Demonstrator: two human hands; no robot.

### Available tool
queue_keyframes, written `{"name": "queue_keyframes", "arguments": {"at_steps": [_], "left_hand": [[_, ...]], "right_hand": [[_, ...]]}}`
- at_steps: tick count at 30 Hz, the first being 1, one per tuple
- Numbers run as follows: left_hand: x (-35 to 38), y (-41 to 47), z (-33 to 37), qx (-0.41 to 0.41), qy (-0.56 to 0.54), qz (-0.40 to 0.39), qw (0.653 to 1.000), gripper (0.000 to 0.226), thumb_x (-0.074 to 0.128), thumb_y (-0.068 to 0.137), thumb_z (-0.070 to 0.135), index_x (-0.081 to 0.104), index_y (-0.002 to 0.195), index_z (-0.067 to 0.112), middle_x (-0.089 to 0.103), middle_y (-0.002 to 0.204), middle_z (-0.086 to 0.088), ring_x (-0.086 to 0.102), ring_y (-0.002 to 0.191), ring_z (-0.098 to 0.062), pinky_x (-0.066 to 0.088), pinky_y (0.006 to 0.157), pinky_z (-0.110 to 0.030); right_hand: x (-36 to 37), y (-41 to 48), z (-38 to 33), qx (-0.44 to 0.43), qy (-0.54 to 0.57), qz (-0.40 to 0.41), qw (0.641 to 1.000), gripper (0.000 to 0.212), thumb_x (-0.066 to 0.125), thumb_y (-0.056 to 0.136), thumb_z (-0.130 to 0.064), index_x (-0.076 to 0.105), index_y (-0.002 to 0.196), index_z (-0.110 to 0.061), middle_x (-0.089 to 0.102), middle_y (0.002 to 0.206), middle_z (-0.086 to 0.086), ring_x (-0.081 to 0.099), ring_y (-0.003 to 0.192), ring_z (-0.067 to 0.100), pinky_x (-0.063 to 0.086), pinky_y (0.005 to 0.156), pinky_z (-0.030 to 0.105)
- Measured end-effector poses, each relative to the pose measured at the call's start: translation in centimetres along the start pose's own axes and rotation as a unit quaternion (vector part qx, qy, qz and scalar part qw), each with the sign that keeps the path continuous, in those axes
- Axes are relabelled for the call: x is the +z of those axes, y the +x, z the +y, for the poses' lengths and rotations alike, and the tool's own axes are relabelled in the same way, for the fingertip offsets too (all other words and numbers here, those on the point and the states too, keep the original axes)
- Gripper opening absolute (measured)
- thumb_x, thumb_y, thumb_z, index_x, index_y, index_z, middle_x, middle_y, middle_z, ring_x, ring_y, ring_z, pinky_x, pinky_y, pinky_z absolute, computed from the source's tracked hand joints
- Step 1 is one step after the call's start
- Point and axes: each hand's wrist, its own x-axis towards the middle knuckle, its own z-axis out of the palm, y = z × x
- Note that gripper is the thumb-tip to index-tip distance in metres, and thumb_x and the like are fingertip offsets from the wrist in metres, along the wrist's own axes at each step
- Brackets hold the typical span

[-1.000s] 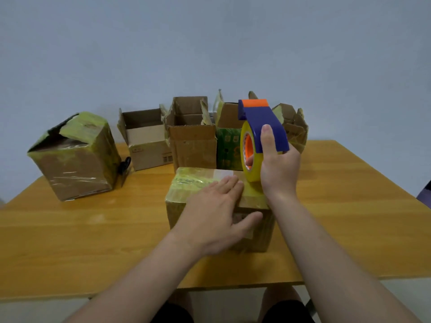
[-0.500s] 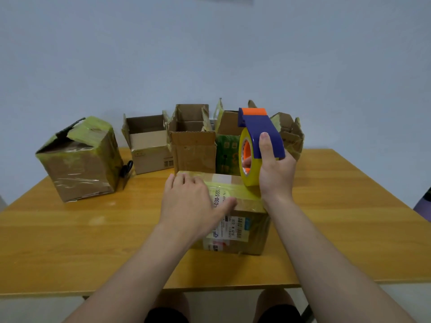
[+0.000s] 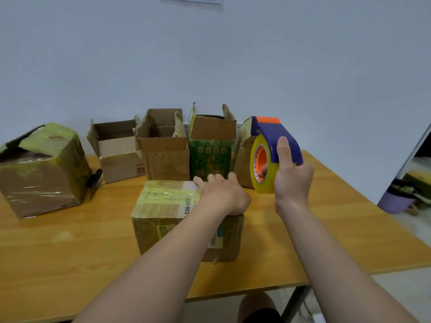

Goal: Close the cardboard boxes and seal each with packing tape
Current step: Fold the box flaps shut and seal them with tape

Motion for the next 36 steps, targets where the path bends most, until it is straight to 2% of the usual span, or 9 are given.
{"name": "queue_keyframes", "arguments": {"at_steps": [8, 11, 15, 18, 24, 28, 30, 33, 36], "left_hand": [[-1.6, -0.7, -4.7, 0.094, -0.181, 0.044, 0.978, 0.057, 0.037, 0.106, 0.058, 0.034, 0.157, 0.031, 0.049, 0.150, -0.011, 0.045, 0.139, -0.032, 0.035, 0.117, -0.054], [-2.8, -1.7, -9.6, 0.010, -0.056, 0.163, 0.985, 0.063, 0.044, 0.101, 0.064, 0.036, 0.155, 0.033, 0.046, 0.152, -0.011, 0.042, 0.142, -0.034, 0.034, 0.119, -0.055], [-1.8, -2.9, -13.8, -0.146, -0.062, 0.076, 0.984, 0.085, 0.034, 0.095, 0.080, 0.028, 0.159, 0.024, 0.037, 0.161, -0.021, 0.046, 0.138, -0.045, 0.045, 0.110, -0.053], [-0.7, -2.6, -15.0, -0.118, -0.103, 0.069, 0.985, 0.075, 0.025, 0.101, 0.073, 0.033, 0.156, 0.022, 0.053, 0.151, -0.014, 0.052, 0.133, -0.038, 0.046, 0.106, -0.048], [-1.2, -2.7, -18.1, -0.009, -0.202, 0.035, 0.979, 0.052, 0.027, 0.108, 0.060, 0.023, 0.159, 0.052, 0.038, 0.166, 0.004, 0.038, 0.149, -0.025, 0.037, 0.116, -0.042], [-1.8, -3.6, -16.3, -0.049, -0.016, 0.046, 0.998, 0.063, 0.016, 0.105, 0.066, 0.001, 0.163, 0.047, 0.013, 0.173, -0.013, 0.035, 0.151, -0.037, 0.035, 0.118, -0.050], [-2.2, -5.6, -13.2, -0.049, 0.109, 0.136, 0.984, 0.065, 0.020, 0.105, 0.066, 0.016, 0.163, 0.038, 0.024, 0.168, -0.017, 0.037, 0.147, -0.037, 0.034, 0.117, -0.052], [-0.8, -8.1, -8.4, 0.050, 0.079, 0.180, 0.979, 0.058, 0.031, 0.101, 0.068, 0.049, 0.143, 0.032, 0.051, 0.146, -0.006, 0.042, 0.136, -0.028, 0.036, 0.114, -0.054], [1.7, -8.3, -5.1, 0.086, 0.105, 0.108, 0.985, 0.093, 0.027, 0.091, 0.084, 0.026, 0.161, 0.023, 0.028, 0.166, -0.014, 0.021, 0.153, -0.038, 0.019, 0.122, -0.064]], "right_hand": [[1.8, -1.2, -0.5, -0.020, 0.027, -0.014, 0.999, 0.029, 0.060, 0.100, -0.046, 0.069, 0.081, -0.026, 0.072, 0.065, -0.012, 0.071, 0.063, 0.008, 0.056, 0.055, 0.021], [3.6, -2.2, -0.9, -0.012, 0.054, -0.039, 0.998, 0.032, 0.059, 0.102, -0.042, 0.069, 0.079, -0.021, 0.068, 0.057, -0.009, 0.066, 0.053, 0.005, 0.052, 0.051, 0.019], [5.7, -3.6, 0.1, 0.012, 0.070, -0.082, 0.994, 0.029, 0.059, 0.102, -0.038, 0.070, 0.089, -0.015, 0.069, 0.059, -0.009, 0.066, 0.054, 0.003, 0.051, 0.050, 0.016], [6.6, -4.1, 0.9, 0.007, 0.060, -0.106, 0.993, 0.024, 0.061, 0.101, -0.035, 0.071, 0.094, -0.014, 0.071, 0.065, -0.009, 0.068, 0.057, 0.004, 0.051, 0.050, 0.016], [6.7, -3.9, 0.8, 0.047, 0.086, -0.096, 0.991, 0.025, 0.059, 0.101, -0.039, 0.071, 0.093, -0.019, 0.073, 0.067, -0.008, 0.069, 0.061, 0.005, 0.053, 0.054, 0.017], [6.1, -4.3, 0.6, 0.047, 0.105, -0.079, 0.990, 0.026, 0.057, 0.103, -0.038, 0.070, 0.092, -0.019, 0.072, 0.064, -0.006, 0.069, 0.059, 0.006, 0.054, 0.053, 0.018], [5.8, -4.6, 0.5, 0.037, 0.106, -0.071, 0.991, 0.026, 0.057, 0.103, -0.037, 0.070, 0.096, -0.016, 0.071, 0.065, -0.006, 0.068, 0.058, 0.007, 0.054, 0.052, 0.019], [5.5, -4.6, 0.4, 0.019, 0.098, -0.052, 0.994, 0.027, 0.059, 0.101, -0.037, 0.071, 0.103, -0.012, 0.073, 0.072, -0.005, 0.069, 0.062, 0.008, 0.054, 0.053, 0.020], [4.7, -4.4, 0.1, -0.002, 0.090, -0.024, 0.996, 0.026, 0.061, 0.100, -0.036, 0.070, 0.100, -0.013, 0.072, 0.069, -0.007, 0.068, 0.060, 0.007, 0.052, 0.051, 0.018]]}}
